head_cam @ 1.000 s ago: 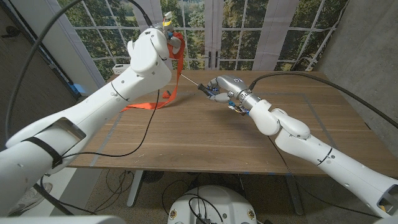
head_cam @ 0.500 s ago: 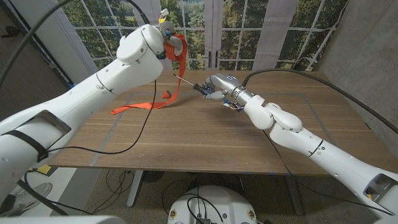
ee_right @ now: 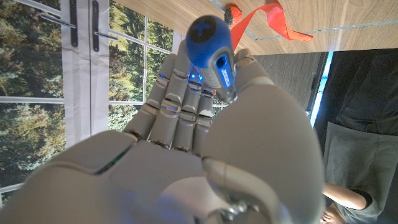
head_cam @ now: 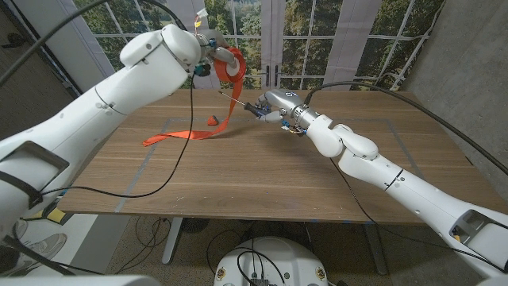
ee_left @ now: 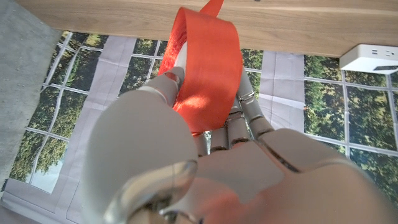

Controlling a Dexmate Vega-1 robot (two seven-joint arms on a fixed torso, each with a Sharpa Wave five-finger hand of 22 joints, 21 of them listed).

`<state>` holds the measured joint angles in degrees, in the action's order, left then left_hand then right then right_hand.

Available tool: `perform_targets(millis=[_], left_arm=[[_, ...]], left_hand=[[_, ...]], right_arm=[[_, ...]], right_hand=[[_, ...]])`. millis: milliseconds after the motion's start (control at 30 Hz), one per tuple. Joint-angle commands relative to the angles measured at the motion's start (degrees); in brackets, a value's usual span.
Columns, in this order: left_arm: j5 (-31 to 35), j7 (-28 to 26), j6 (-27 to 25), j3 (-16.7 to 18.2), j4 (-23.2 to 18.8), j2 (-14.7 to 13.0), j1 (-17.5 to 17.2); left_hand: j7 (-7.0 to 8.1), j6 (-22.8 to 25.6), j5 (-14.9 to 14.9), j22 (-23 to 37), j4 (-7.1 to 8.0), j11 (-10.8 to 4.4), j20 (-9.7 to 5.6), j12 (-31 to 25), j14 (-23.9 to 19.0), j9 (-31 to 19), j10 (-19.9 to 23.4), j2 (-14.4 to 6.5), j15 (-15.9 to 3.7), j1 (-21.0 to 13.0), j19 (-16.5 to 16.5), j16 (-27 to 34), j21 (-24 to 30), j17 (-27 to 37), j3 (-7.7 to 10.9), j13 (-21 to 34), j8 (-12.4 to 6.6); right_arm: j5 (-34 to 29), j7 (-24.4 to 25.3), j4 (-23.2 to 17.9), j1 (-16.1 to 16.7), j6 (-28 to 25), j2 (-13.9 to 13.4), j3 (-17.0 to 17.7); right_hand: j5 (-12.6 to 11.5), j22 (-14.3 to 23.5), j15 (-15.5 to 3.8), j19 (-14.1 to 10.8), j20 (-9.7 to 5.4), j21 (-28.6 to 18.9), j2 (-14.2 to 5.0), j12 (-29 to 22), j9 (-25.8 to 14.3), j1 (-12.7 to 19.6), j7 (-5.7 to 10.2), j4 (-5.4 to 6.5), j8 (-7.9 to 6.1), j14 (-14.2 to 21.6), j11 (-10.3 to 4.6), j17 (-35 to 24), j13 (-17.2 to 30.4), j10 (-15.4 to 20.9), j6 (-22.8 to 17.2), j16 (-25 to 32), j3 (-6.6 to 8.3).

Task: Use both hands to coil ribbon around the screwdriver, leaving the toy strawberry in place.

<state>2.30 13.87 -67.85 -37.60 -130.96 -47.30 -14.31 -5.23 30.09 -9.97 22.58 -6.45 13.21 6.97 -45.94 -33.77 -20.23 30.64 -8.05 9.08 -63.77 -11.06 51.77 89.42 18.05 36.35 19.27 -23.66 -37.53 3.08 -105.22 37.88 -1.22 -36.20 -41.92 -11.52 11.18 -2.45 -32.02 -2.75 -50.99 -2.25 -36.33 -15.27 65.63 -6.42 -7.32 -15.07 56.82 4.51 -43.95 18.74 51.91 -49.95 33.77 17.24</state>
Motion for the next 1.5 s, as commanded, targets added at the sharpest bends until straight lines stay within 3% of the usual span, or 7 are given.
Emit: perform_targets(millis=[33, 433, 667, 800, 933, 1167, 1500], left_arm=[[-12.6, -3.1, 3.2, 4.0, -1.8, -3.9, -1.2], [-17.0, -8.1, 3.0, 4.9, -5.3, -7.8, -2.6], [-20.4, -11.3, 4.9, 9.1, -7.8, -10.0, -7.0], [-21.0, -12.4, 4.3, 8.8, -9.0, -11.1, -7.6], [-22.7, -13.4, 5.6, 10.0, -8.9, -11.3, -9.6], [-24.2, -13.2, 7.1, 8.9, -8.3, -12.0, -10.3], [-27.3, -15.8, 9.5, 11.0, -7.5, -11.9, -15.4]], left_hand=[[0.25, 18.4, -0.4, -0.1, -0.31, -16.17, 0.40, -10.1, -13.0, -7.2, 16.9, -3.2, -15.10, -3.4, -0.2, 1.4, 0.5, 16.2, 0.12, 10.3, 0.18], [0.06, 18.5, -0.6, -0.1, -0.63, -16.18, 0.44, -10.1, -13.3, -7.4, 17.2, -3.2, -15.20, -3.7, -0.7, 1.4, 0.6, 15.8, -0.03, 10.5, 0.49], [-0.14, 18.8, -0.7, -0.2, -0.79, -16.00, 0.24, -10.1, -13.7, -7.3, 17.6, -3.1, -15.17, -3.9, -1.1, 1.6, 0.7, 15.7, -0.17, 10.5, 0.67], [-0.25, 19.0, -0.8, -0.2, -0.89, -15.98, 0.25, -10.1, -13.8, -7.3, 17.7, -3.1, -15.27, -3.9, -1.4, 1.7, 0.7, 15.7, -0.23, 10.6, 0.82], [-0.27, 19.1, -0.8, -0.2, -1.02, -15.91, 0.21, -10.1, -13.8, -7.2, 18.1, -3.1, -15.33, -4.1, -1.4, 1.8, 0.7, 15.7, -0.31, 10.5, 1.00], [-0.41, 19.2, -0.9, -0.3, -1.04, -16.12, 0.19, -10.0, -13.8, -7.2, 18.1, -3.1, -15.42, -4.1, -1.4, 1.8, 0.7, 15.6, -0.44, 10.6, 1.22], [-0.45, 19.3, -1.0, -0.3, -1.15, -16.16, 0.27, -9.9, -14.0, -7.4, 18.2, -3.1, -15.56, -4.3, -1.8, 1.8, 0.7, 15.5, -0.50, 10.6, 1.53]], right_arm=[[0.2, -0.3, 3.0, -2.6, -0.6, 1.5, -1.1], [0.0, 1.5, 5.3, -4.2, -3.7, 2.6, -1.0], [-0.6, 4.3, 5.7, -4.1, -6.7, 2.9, -0.5], [-0.5, 5.9, 5.2, -3.7, -7.8, 2.8, -0.1], [-0.7, 8.4, 5.0, -3.1, -9.0, 3.0, 0.4], [-1.2, 11.7, 4.1, -2.1, -11.2, 2.9, 1.0], [1.6, 16.3, 3.9, -0.9, -10.9, 3.2, 3.0]], right_hand=[[-0.5, 0.0, -9.93, 0.3, -1.07, -0.5, -7.20, -0.4, -0.2, 6.9, 7.94, 0.43, -0.01, 7.1, -5.30, -0.1, 8.0, 5.7, -8.4, -0.1, 0.72], [-0.5, -0.1, -9.88, 0.6, -1.10, -1.0, -7.15, -0.2, -0.3, 6.8, 8.03, 0.42, 0.05, 7.1, -5.32, -0.3, 7.9, 5.8, -8.4, -0.3, 0.67], [-0.5, -0.1, -9.97, 0.5, -1.06, -1.4, -7.16, -0.2, -0.3, 6.9, 7.88, 0.36, 0.07, 7.3, -5.33, -0.3, 8.1, 5.9, -8.5, -0.4, 0.70], [-0.5, -0.1, -9.93, 0.6, -1.07, -1.6, -7.16, -0.1, -0.3, 6.9, 7.84, 0.37, 0.08, 7.3, -5.28, -0.4, 8.1, 6.0, -8.6, -0.5, 0.70], [-0.5, -0.1, -9.95, 0.5, -1.06, -1.8, -7.14, -0.1, -0.3, 6.9, 7.84, 0.35, 0.09, 7.4, -5.36, -0.4, 8.1, 6.0, -8.6, -0.5, 0.69], [-0.5, -0.2, -9.95, 0.6, -1.09, -2.1, -7.12, 0.1, -0.3, 6.9, 7.98, 0.37, 0.23, 7.5, -5.40, -0.4, 8.1, 5.9, -8.4, -0.7, 0.64], [-0.5, -0.2, -9.90, 0.7, -1.17, -2.5, -7.07, 0.2, -0.3, 6.8, 8.02, 0.40, 0.27, 7.5, -5.39, -0.5, 8.2, 6.0, -8.5, -0.8, 0.58]])
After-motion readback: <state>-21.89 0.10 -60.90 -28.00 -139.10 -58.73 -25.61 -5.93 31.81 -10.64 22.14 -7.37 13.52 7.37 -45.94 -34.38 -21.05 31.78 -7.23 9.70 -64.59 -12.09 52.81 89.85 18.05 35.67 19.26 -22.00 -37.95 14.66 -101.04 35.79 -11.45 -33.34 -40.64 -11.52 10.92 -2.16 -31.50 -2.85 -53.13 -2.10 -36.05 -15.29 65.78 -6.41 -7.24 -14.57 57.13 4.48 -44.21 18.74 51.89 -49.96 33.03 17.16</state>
